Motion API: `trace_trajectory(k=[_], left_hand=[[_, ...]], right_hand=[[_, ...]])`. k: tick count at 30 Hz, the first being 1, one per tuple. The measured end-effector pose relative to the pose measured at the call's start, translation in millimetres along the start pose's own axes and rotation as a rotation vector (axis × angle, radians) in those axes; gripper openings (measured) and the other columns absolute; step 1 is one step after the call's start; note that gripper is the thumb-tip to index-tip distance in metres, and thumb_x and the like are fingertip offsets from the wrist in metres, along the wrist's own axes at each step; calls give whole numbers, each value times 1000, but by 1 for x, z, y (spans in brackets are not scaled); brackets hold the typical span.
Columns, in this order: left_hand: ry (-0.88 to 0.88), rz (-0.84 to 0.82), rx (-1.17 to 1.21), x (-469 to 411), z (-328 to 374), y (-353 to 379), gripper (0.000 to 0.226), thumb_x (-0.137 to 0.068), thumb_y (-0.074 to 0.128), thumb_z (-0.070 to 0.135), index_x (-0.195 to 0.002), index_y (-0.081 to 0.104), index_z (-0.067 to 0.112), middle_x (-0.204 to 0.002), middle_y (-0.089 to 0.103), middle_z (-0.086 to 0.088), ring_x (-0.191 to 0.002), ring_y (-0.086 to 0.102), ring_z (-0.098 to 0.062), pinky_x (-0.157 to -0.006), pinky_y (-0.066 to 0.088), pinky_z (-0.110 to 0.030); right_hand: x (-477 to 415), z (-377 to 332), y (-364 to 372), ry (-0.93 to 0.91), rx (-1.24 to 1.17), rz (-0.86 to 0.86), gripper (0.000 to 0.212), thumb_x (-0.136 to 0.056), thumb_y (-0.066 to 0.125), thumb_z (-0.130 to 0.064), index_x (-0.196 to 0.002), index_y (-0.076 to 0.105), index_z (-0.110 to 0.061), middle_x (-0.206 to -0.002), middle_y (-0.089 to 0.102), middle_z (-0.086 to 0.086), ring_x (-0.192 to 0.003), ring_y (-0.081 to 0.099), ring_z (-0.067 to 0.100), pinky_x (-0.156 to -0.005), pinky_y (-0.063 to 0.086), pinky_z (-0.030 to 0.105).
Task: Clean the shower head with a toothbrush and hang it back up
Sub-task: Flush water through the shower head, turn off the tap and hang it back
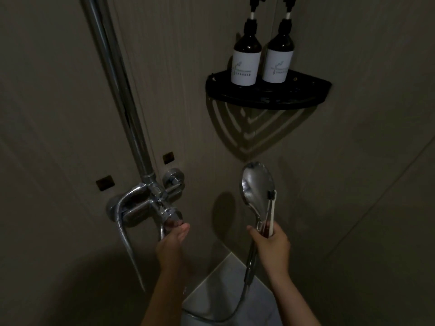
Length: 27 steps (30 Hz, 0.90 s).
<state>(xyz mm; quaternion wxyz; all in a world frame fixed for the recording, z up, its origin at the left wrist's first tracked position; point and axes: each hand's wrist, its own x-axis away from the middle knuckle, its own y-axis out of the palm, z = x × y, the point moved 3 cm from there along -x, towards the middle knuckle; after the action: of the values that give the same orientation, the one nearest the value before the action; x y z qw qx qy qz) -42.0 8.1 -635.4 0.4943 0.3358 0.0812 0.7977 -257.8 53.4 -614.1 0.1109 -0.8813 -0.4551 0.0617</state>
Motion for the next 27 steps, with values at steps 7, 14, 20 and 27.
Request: trace_trajectory(k=[7,14,20,27], left_hand=[[-27,38,-15,-8,-3,-1,20,-86,48,-8,-102,60,-11,-85,67,-16,-66,68,-12,-67,54,-15],[-28,60,-11,-10,-5,0,17,-85,47,-7,-77,59,2,-48,67,2,-48,66,-3,-56,52,-10],[22,50,-42,-14,-9,-3,19,-87,47,-5,-77,60,5,-50,68,4,-51,67,-2,-62,53,-12],[-62,-255,-447,-2,-23,-9,20,-96,44,15,-100,63,15,-106,66,-1,-97,60,-13,-75,42,-26]], right_hand=[[-1,-7,0,-8,-12,-8,30,-76,76,-16,-62,49,-17,-56,51,-3,-53,46,8,-53,39,23],[-2,-8,-3,-10,20,5,31,-75,77,-18,-62,49,-17,-56,50,-2,-52,46,9,-52,38,25],[-1,-10,-12,-11,-6,-2,28,-76,76,-18,-64,50,-16,-58,51,1,-56,49,14,-58,44,32],[4,-17,-13,-16,-94,-116,24,-83,70,-20,-69,52,-13,-60,49,0,-60,48,13,-61,42,31]])
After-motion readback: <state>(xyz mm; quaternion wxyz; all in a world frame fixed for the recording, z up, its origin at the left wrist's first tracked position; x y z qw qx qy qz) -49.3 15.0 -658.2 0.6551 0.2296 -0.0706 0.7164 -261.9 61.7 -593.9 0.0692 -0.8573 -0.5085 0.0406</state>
